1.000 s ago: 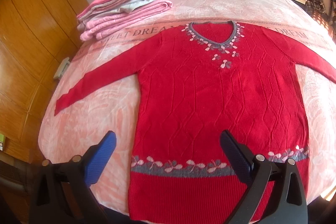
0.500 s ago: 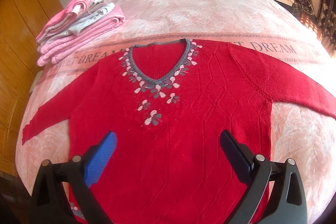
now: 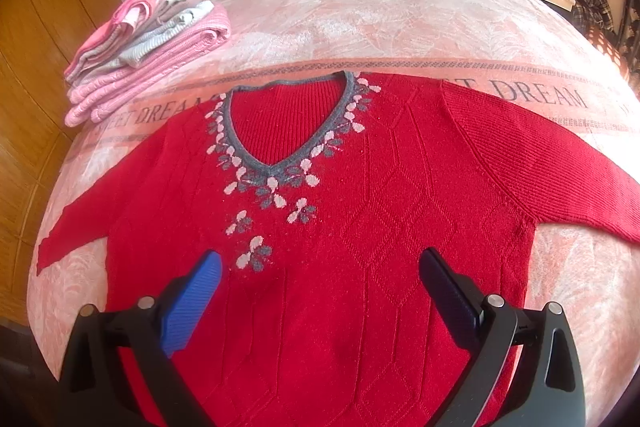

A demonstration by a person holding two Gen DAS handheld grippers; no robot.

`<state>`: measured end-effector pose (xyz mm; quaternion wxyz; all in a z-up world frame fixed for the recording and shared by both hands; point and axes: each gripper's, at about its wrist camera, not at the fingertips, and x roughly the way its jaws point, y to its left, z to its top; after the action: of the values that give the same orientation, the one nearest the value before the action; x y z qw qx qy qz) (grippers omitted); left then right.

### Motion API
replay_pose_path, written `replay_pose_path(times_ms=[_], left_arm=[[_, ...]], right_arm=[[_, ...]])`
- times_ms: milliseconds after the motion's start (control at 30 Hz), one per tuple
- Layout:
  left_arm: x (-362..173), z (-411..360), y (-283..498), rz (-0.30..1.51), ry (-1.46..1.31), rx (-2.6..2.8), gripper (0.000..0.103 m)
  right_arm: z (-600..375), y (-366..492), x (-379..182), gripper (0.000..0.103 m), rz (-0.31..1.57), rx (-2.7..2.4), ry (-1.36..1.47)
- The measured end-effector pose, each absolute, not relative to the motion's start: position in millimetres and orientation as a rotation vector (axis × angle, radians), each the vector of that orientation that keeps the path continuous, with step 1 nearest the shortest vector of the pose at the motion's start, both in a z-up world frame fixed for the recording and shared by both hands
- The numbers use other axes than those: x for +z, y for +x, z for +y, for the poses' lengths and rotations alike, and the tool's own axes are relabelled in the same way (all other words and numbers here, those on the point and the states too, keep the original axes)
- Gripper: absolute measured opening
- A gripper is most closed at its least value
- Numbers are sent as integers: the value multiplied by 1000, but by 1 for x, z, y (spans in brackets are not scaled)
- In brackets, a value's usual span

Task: Fold small clothes
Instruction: 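Move the right tool to the cuff of the sleeve nearest it, then grasp the cuff with the right tool, fold it across the body, release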

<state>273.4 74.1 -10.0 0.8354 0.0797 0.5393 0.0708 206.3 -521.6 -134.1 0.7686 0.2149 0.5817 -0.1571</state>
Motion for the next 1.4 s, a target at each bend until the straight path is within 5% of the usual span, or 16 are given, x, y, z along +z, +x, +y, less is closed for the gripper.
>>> replay_pose_path(times_ms=[233,433,833,1400], left_arm=[[-8,79,266,1116,202,163,99],[-10,91,262,1122,197,178,99],[-7,134,259,1138,152,222,99],[-25,166,259,1174,114,192,99]], right_arm=[[-532,190,-133,55,1228,-342,533],[-523,197,-125,10,1200,-320,523],[-416,260,-87,7,1151,-101,420],[-113,322,-91,8,1221,429,158]])
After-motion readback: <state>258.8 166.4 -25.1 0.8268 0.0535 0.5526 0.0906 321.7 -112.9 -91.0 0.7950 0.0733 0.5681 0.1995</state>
